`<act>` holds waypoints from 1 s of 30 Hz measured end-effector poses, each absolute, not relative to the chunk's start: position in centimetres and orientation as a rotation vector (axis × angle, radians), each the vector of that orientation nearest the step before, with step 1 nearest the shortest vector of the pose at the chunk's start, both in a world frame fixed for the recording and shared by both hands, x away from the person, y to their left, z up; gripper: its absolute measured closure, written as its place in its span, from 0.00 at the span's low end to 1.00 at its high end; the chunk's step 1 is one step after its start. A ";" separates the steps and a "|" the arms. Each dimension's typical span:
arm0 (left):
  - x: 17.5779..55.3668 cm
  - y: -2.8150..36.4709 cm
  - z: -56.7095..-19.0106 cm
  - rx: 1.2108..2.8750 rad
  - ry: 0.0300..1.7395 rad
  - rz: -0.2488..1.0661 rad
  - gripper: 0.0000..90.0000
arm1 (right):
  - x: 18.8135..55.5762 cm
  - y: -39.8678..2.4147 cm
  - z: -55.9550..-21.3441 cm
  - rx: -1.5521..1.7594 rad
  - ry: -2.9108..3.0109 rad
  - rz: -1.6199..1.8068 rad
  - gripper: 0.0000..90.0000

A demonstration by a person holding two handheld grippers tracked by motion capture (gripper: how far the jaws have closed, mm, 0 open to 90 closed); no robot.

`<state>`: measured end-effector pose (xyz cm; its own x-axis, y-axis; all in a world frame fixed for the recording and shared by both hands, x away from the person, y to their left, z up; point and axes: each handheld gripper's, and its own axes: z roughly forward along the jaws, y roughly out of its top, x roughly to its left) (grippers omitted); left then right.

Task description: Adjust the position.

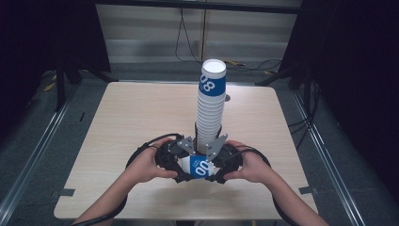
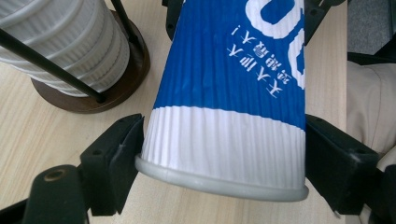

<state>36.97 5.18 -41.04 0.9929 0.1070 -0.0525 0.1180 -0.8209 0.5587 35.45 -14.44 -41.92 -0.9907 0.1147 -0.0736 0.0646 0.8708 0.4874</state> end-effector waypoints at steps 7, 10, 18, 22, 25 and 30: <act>36.9 5.1 -40.7 2.539 0.151 -0.022 0.20 | 35.5 -14.6 -42.1 0.142 2.940 0.776 0.34; 37.0 5.1 -40.6 2.535 0.153 -0.025 0.20 | 35.6 -14.7 -42.1 0.161 2.946 0.782 0.34; 37.0 5.0 -40.9 2.536 0.167 -0.045 0.20 | 35.7 -14.7 -42.5 0.185 2.964 0.784 0.33; 37.1 4.9 -40.9 2.531 0.158 -0.046 0.20 | 35.7 -14.7 -42.5 0.182 2.962 0.796 0.31; 36.9 4.8 -40.8 2.530 0.164 -0.039 0.20 | 35.6 -14.5 -42.3 0.179 2.956 0.798 0.32; 36.9 4.9 -40.7 2.515 0.144 -0.009 0.19 | 35.6 -14.6 -42.4 0.181 2.944 0.794 0.33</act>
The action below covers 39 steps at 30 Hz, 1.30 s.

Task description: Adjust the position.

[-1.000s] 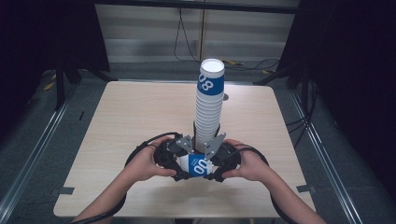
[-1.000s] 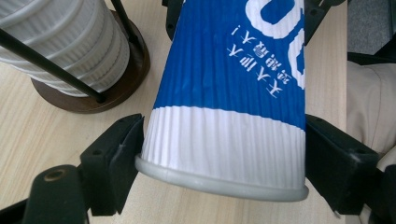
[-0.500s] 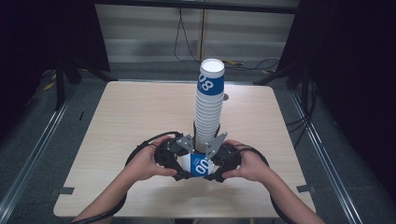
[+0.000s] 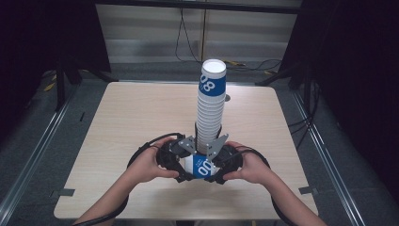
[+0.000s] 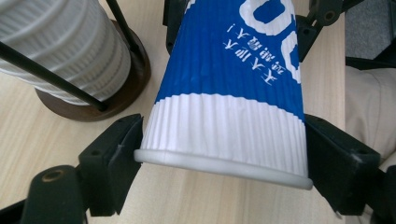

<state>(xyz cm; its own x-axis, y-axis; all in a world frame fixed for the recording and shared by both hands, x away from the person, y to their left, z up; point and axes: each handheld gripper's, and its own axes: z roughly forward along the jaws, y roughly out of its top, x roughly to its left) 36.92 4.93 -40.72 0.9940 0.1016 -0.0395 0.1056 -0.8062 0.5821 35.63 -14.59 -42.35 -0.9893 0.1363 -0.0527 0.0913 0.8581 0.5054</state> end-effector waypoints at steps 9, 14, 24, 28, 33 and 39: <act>36.8 5.5 -40.8 2.473 0.141 -0.021 0.17 | 35.5 -15.2 -41.9 0.171 2.933 0.862 0.33; 36.8 5.9 -40.8 2.436 0.134 -0.017 0.17 | 35.4 -15.4 -41.9 0.198 2.925 0.904 0.33; 37.1 6.6 -40.6 2.363 0.139 -0.050 0.17 | 35.4 -15.9 -41.8 0.213 2.899 0.978 0.33; 37.1 6.9 -40.6 2.318 0.158 -0.050 0.17 | 35.6 -16.2 -41.9 0.208 2.885 1.031 0.33; 37.2 7.0 -40.4 2.331 0.139 -0.043 0.17 | 35.5 -16.4 -42.0 0.215 2.876 1.040 0.33; 37.2 6.7 -40.3 2.341 0.142 -0.032 0.17 | 35.6 -16.3 -42.0 0.216 2.877 1.042 0.33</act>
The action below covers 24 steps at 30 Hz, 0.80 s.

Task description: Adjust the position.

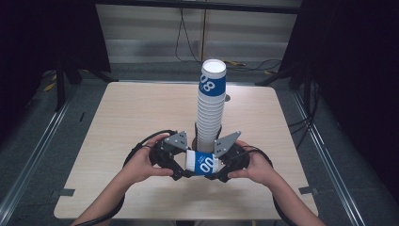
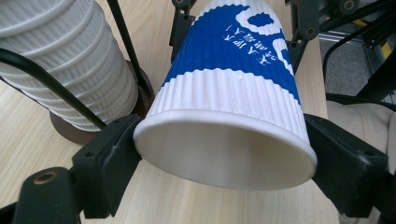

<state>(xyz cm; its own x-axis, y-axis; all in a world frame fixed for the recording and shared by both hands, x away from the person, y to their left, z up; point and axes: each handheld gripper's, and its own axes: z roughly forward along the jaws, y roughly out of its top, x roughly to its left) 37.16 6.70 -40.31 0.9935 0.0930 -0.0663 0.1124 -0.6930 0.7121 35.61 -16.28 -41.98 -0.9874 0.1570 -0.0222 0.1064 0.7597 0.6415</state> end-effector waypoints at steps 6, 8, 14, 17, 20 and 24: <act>37.1 6.4 -40.1 2.347 0.134 -0.007 0.17 | 35.7 -16.3 -42.1 0.225 2.881 1.021 0.33; 37.1 6.3 -40.0 2.356 0.131 -0.002 0.17 | 35.7 -16.2 -42.2 0.229 2.883 1.006 0.33; 37.1 6.0 -40.0 2.372 0.132 0.001 0.17 | 35.7 -15.9 -42.3 0.226 2.895 0.946 0.32; 37.1 6.0 -40.0 2.367 0.137 0.007 0.17 | 35.6 -15.8 -42.4 0.245 2.900 0.932 0.32; 37.2 6.0 -39.9 2.361 0.129 0.006 0.17 | 35.6 -15.8 -42.5 0.238 2.899 0.924 0.32; 37.1 5.9 -39.8 2.357 0.131 0.011 0.18 | 35.6 -15.7 -42.9 0.242 2.902 0.902 0.32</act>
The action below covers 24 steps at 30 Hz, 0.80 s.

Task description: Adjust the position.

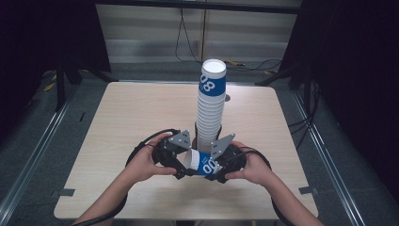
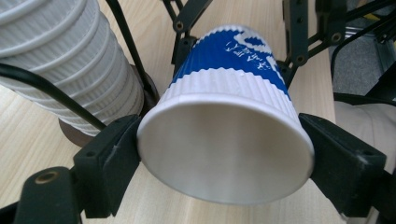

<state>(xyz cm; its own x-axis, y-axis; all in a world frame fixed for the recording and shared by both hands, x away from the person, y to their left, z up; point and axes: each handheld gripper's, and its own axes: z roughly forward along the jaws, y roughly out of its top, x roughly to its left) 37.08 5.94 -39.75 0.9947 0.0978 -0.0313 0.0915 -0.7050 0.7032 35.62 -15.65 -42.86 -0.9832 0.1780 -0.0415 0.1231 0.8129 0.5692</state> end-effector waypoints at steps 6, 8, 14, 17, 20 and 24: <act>37.1 6.0 -39.6 2.354 0.133 0.013 0.18 | 35.6 -15.6 -43.0 0.243 2.893 0.917 0.32; 37.1 6.0 -39.6 2.357 0.128 0.019 0.18 | 35.6 -15.6 -42.9 0.245 2.894 0.910 0.32; 37.1 5.9 -39.5 2.358 0.124 0.021 0.18 | 35.6 -15.5 -43.0 0.245 2.896 0.889 0.33; 37.1 5.9 -39.6 2.358 0.128 0.011 0.18 | 35.6 -15.5 -43.1 0.235 2.898 0.888 0.33; 37.1 5.9 -39.7 2.342 0.125 0.018 0.18 | 35.5 -15.7 -43.0 0.221 2.881 0.885 0.34; 37.2 6.1 -39.6 2.321 0.133 0.002 0.18 | 35.6 -15.9 -42.9 0.206 2.866 0.898 0.34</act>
<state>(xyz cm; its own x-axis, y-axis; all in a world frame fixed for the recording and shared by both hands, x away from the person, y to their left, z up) 37.17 6.13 -39.59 0.9945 0.0967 -0.0403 0.0955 -0.6794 0.7275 35.57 -15.89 -42.93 -0.9821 0.1684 -0.0839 0.0905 0.8137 0.5743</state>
